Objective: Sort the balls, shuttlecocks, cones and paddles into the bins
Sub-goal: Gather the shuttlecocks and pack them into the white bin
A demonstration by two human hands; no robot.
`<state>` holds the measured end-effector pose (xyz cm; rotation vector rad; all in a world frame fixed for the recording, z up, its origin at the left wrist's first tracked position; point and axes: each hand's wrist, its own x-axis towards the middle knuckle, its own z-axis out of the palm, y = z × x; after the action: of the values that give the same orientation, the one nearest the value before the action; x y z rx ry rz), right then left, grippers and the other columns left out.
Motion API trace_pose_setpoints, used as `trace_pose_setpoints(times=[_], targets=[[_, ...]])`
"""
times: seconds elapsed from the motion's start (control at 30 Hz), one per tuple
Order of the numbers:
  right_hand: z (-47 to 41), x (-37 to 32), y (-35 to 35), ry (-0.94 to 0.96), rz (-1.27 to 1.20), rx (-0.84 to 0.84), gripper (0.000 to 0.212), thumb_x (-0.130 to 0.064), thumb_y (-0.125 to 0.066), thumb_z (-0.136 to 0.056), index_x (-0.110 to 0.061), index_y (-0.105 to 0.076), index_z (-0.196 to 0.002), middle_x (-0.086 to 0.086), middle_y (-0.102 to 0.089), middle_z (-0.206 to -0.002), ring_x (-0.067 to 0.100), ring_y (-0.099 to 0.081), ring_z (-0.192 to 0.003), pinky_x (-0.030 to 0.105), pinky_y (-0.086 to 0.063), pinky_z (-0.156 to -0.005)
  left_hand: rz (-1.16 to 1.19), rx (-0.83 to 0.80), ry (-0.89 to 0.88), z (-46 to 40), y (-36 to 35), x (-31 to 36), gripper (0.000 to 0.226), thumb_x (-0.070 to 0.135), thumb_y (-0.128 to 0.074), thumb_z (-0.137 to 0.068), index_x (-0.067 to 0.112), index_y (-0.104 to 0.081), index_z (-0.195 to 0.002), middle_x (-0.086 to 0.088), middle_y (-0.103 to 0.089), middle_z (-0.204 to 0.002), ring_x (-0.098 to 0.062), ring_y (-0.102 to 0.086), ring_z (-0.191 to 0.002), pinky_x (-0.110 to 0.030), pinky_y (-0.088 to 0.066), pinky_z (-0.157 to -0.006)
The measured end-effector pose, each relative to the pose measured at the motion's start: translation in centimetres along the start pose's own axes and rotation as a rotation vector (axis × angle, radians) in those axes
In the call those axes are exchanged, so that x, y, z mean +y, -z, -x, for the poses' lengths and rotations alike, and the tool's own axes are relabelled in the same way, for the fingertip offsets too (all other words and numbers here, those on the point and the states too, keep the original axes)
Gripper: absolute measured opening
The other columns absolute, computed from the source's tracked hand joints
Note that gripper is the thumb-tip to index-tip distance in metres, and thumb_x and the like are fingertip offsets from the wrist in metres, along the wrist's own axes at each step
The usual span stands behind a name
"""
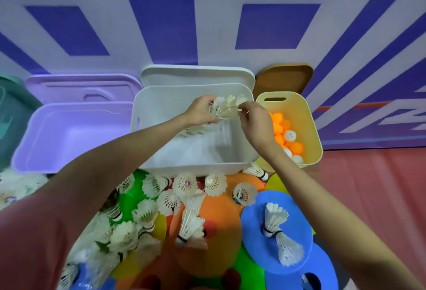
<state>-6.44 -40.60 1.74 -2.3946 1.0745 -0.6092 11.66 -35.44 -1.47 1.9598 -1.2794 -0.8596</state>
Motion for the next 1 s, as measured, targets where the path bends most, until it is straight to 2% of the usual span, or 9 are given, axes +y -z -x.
trace_pose_setpoints(times=[0.1, 0.2, 0.37, 0.47, 0.6, 0.7, 0.8, 0.9, 1.0], targets=[[-1.3, 0.4, -1.0, 0.005, 0.082, -0.088, 0.020, -0.006, -0.052, -0.088, -0.007, -0.066, -0.102, 0.013, -0.066, -0.104, 0.034, -0.061, -0.092, 0.040, -0.048, -0.072, 0.048, -0.021, 0.052, -2.0, -1.0, -1.8, 0.053, -0.005, -0.083, -0.056, 0.007, -0.066, -0.104, -0.011, -0.070, -0.099, -0.026, -0.067, -0.092, -0.044, -0.059, -0.068], [-2.0, 0.6, -2.1, 0.003, 0.171, -0.154, 0.019, -0.005, -0.050, -0.087, -0.006, -0.063, -0.101, 0.013, -0.065, -0.102, 0.035, -0.060, -0.091, 0.039, -0.047, -0.069, 0.011, -0.040, 0.055, -2.8, -1.8, -2.9, 0.052, -0.004, -0.083, -0.055, 0.007, -0.066, -0.103, -0.009, -0.070, -0.097, -0.024, -0.067, -0.090, -0.036, -0.057, -0.076], [-2.6, -0.5, -3.2, 0.023, 0.339, -0.283, 0.018, 0.004, -0.045, -0.085, -0.003, -0.058, -0.095, 0.019, -0.064, -0.101, 0.039, -0.059, -0.094, 0.035, -0.035, -0.065, -0.250, -0.059, -0.013, -2.9, -2.2, -4.6, 0.027, 0.022, -0.076, -0.062, 0.017, -0.062, -0.086, 0.000, -0.066, -0.082, -0.024, -0.062, -0.079, -0.035, -0.048, -0.067], [-3.0, -0.8, -3.6, -0.008, 0.403, -0.340, 0.022, 0.006, -0.044, -0.086, -0.002, -0.058, -0.101, 0.020, -0.062, -0.108, 0.038, -0.060, -0.100, 0.039, -0.045, -0.077, -0.435, -0.082, -0.058, -2.8, -2.2, -5.2, 0.027, 0.033, -0.075, -0.068, 0.019, -0.059, -0.086, -0.001, -0.066, -0.088, -0.027, -0.060, -0.083, -0.034, -0.045, -0.066], [-3.7, -0.2, -5.0, -0.111, 0.385, -0.457, 0.026, 0.003, -0.047, -0.087, -0.001, -0.058, -0.110, 0.020, -0.062, -0.115, 0.035, -0.060, -0.107, 0.038, -0.047, -0.087, -0.720, -0.113, -0.078, -3.3, -2.7, -5.5, 0.040, 0.046, -0.067, -0.076, 0.016, -0.058, -0.101, -0.008, -0.064, -0.103, -0.031, -0.060, -0.097, -0.036, -0.047, -0.078], [-4.1, 0.3, -5.8, -0.137, 0.308, -0.622, 0.031, -0.002, -0.046, -0.092, 0.003, -0.055, -0.121, 0.021, -0.057, -0.126, 0.034, -0.054, -0.119, 0.033, -0.041, -0.096, -0.838, -0.114, -0.046, -3.5, -2.9, -5.8, 0.042, 0.042, -0.066, -0.081, 0.013, -0.056, -0.109, -0.010, -0.062, -0.109, -0.031, -0.059, -0.103, -0.036, -0.044, -0.082], [-4.4, 0.7, -6.0, -0.184, 0.272, -0.758, 0.034, -0.005, -0.054, -0.091, 0.006, -0.053, -0.123, 0.021, -0.055, -0.129, 0.033, -0.052, -0.121, 0.031, -0.039, -0.097, -0.848, -0.095, -0.022, -3.0, -2.6, -5.7, 0.043, 0.033, -0.070, -0.080, 0.011, -0.054, -0.114, -0.012, -0.058, -0.113, -0.032, -0.055, -0.106, -0.038, -0.043, -0.086], [-4.2, 0.7, -6.2, -0.211, 0.254, -0.781, 0.038, -0.008, -0.053, -0.090, 0.007, -0.050, -0.125, 0.023, -0.053, -0.129, 0.036, -0.052, -0.118, 0.035, -0.042, -0.093, -0.837, -0.077, -0.072, -2.0, -2.1, -5.3, 0.052, 0.027, -0.072, -0.078, 0.011, -0.052, -0.123, -0.012, -0.055, -0.120, -0.031, -0.052, -0.110, -0.040, -0.042, -0.092], [-3.4, 0.0, -5.9, -0.160, 0.240, -0.736, 0.045, -0.008, -0.048, -0.092, 0.008, -0.039, -0.133, 0.024, -0.045, -0.134, 0.035, -0.047, -0.123, 0.033, -0.039, -0.097, -0.744, -0.036, -0.073, -0.1, -1.0, -3.7, 0.051, 0.025, -0.068, -0.081, 0.011, -0.052, -0.127, -0.011, -0.054, -0.126, -0.030, -0.050, -0.115, -0.040, -0.038, -0.098]])
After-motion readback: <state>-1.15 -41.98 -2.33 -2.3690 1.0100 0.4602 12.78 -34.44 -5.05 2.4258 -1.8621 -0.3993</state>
